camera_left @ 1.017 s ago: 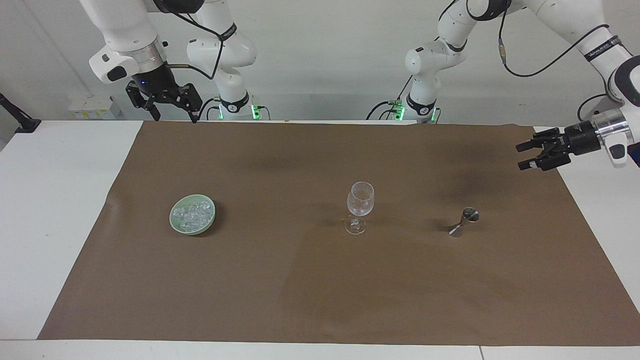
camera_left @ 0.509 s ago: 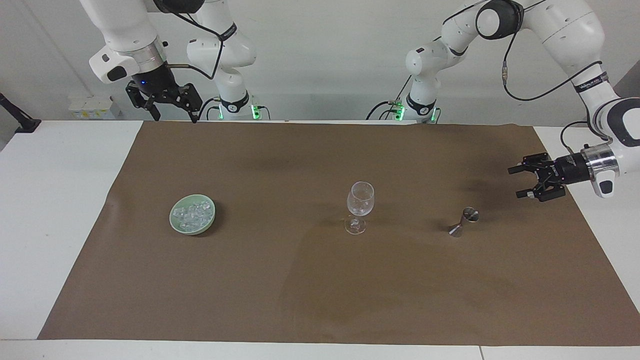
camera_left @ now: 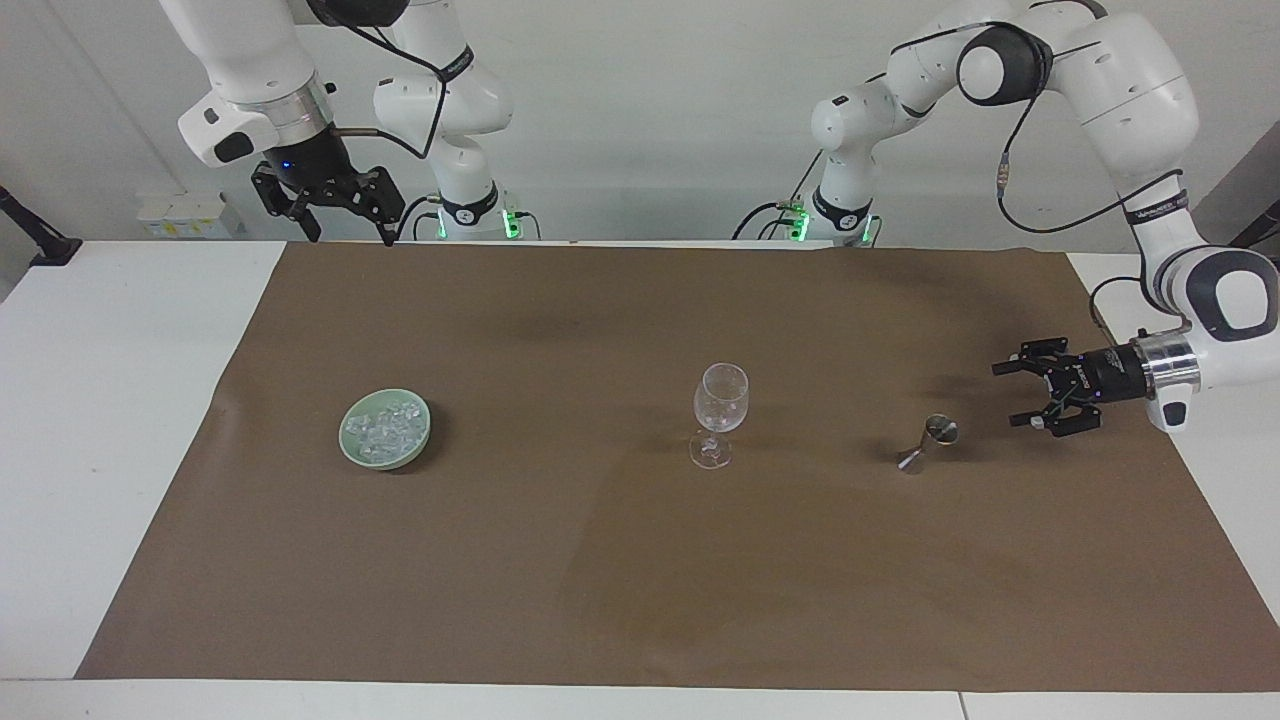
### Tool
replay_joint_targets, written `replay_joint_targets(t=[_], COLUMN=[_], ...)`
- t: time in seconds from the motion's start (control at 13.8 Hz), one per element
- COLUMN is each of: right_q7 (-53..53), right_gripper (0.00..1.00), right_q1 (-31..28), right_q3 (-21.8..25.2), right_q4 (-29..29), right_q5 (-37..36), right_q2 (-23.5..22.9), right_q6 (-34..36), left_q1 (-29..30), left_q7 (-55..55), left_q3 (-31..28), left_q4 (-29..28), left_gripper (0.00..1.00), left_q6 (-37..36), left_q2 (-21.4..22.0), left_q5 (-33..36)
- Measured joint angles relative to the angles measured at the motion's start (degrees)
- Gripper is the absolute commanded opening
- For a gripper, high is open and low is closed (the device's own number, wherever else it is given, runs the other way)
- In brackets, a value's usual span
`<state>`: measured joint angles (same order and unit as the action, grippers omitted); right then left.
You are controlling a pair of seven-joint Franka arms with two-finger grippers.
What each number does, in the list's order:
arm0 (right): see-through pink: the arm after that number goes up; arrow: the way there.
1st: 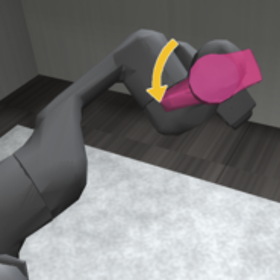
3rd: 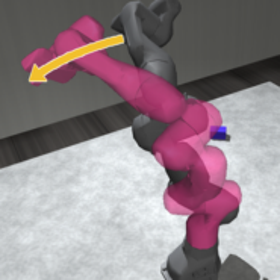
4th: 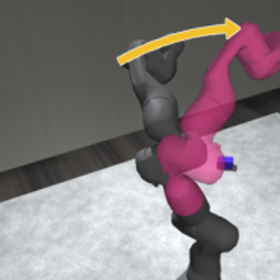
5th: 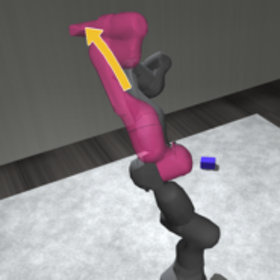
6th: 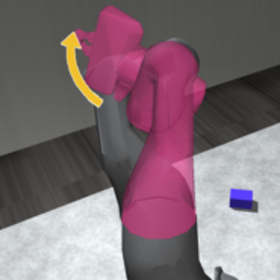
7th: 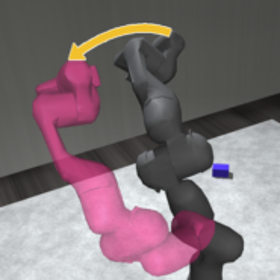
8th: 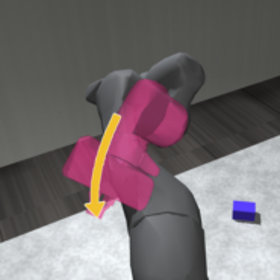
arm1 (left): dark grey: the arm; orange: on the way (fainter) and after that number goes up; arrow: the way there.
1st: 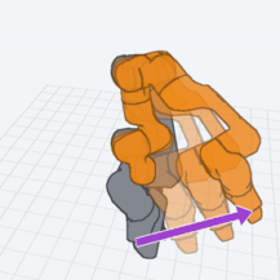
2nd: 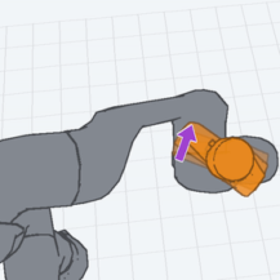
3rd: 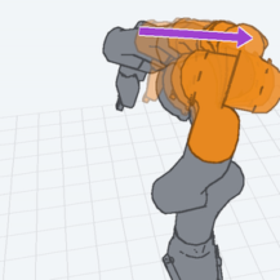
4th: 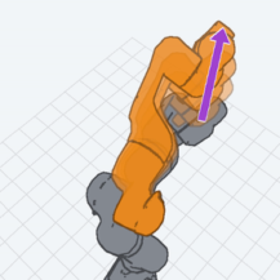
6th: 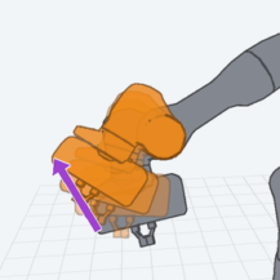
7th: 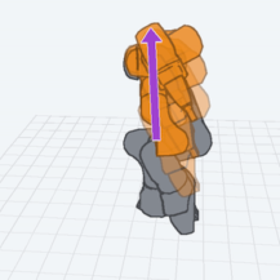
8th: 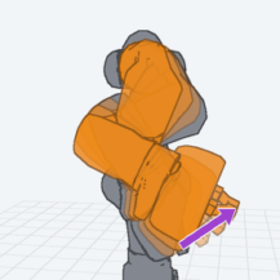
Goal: Pour wine and add ice with both arms
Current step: 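Reach the open left gripper toward the small dark cup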
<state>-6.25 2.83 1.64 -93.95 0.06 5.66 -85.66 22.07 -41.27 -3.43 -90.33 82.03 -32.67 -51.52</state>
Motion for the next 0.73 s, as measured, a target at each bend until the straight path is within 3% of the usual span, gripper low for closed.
replay_joint_targets(t=[0.73], right_q7=[0.0], right_gripper=[1.0], right_q1=[0.0], right_q3=[0.0], right_q4=[0.0], right_q5=[0.0], right_q2=[0.0], right_q6=[0.0], left_q1=[-0.2], left_q7=[0.0], left_q3=[2.3], left_q4=[0.0], left_gripper=[1.0], left_q6=[5.3], left_q2=[-4.9], left_q5=[-3.3])
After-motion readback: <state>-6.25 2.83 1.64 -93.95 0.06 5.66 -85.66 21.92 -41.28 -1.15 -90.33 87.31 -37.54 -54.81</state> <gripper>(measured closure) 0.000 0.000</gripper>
